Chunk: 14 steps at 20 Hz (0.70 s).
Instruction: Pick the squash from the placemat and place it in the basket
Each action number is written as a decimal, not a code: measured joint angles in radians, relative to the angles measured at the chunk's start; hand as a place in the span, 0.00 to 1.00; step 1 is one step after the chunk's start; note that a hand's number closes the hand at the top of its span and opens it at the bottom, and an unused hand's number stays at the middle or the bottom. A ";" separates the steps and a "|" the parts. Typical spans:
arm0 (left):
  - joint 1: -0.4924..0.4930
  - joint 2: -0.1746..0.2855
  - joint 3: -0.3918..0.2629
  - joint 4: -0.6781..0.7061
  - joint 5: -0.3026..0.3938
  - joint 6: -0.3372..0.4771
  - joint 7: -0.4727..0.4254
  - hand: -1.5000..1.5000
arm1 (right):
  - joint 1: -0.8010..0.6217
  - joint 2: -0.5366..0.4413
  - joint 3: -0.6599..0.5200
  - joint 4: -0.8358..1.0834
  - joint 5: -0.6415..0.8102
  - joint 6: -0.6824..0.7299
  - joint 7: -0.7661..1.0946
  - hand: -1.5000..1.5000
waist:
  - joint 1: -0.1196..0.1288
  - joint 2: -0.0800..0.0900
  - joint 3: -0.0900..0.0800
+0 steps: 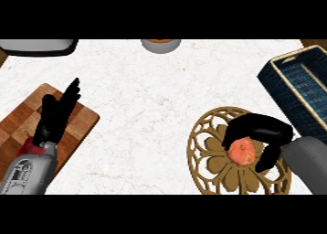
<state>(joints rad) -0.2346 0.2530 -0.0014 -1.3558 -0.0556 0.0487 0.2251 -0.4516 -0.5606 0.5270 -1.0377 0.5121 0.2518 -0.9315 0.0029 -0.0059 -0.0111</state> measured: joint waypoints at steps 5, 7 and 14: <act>-0.004 0.003 0.013 0.011 -0.003 -0.013 -0.011 0.50 | -0.004 0.018 -0.017 0.002 0.034 -0.060 -0.037 1.00 | -0.002 -0.002 -0.004; 0.017 0.003 0.012 -0.002 -0.003 -0.017 -0.014 0.50 | -0.001 0.026 -0.024 -0.020 0.066 -0.077 0.046 1.00 | -0.004 -0.003 -0.003; 0.031 0.009 0.026 -0.003 -0.004 -0.009 -0.010 0.50 | -0.038 0.033 -0.057 -0.045 0.213 -0.117 0.570 1.00 | -0.027 -0.020 -0.003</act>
<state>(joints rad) -0.2031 0.2622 0.0247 -1.3584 -0.0599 0.0401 0.2151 -0.4891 -0.5273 0.4703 -1.0827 0.7253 0.1345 -0.3611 -0.0245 -0.0263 -0.0140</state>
